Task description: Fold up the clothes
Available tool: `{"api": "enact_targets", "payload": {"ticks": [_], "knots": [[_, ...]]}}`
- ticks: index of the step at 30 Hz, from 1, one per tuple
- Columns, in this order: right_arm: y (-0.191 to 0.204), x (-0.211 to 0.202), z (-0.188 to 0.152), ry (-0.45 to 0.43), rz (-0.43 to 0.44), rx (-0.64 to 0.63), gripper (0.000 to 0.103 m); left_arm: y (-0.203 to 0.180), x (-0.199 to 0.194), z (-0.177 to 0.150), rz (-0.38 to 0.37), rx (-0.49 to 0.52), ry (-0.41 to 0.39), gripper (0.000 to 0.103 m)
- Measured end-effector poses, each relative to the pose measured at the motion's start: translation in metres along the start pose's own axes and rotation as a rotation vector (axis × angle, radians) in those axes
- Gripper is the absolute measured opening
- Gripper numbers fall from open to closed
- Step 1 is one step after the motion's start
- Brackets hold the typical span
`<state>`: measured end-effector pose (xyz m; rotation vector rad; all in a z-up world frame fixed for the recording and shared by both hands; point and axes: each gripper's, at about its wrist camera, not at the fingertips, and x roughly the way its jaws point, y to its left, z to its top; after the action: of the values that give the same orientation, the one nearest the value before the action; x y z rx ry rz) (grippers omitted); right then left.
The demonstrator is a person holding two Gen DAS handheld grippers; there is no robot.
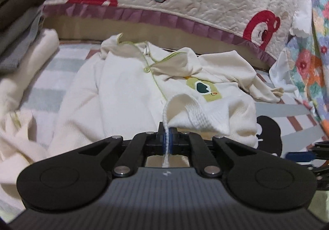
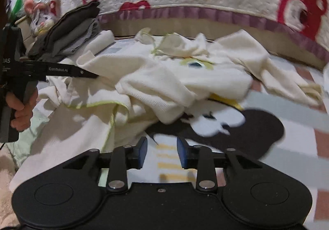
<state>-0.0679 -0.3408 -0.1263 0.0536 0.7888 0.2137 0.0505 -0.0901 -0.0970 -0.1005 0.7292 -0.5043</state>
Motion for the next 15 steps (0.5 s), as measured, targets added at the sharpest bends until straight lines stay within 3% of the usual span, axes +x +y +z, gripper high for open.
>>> {"api": "enact_targets", "payload": {"ticks": [6,8,10,15], "knots": [[0.030,0.021,0.034,-0.055,0.012,-0.064,0.038,0.023,-0.010,0.008,-0.186,-0.211,-0.031,0.002],[0.040,0.029,0.041,-0.057,0.018,-0.096,0.046,0.022,-0.013,0.008,-0.173,-0.186,-0.038,0.002],[0.050,0.038,0.046,-0.054,0.020,-0.120,0.048,0.018,-0.015,0.008,-0.154,-0.139,-0.046,0.002],[0.062,0.057,0.043,-0.064,-0.077,-0.041,0.050,0.013,-0.022,0.008,-0.257,-0.174,-0.041,0.002]]}}
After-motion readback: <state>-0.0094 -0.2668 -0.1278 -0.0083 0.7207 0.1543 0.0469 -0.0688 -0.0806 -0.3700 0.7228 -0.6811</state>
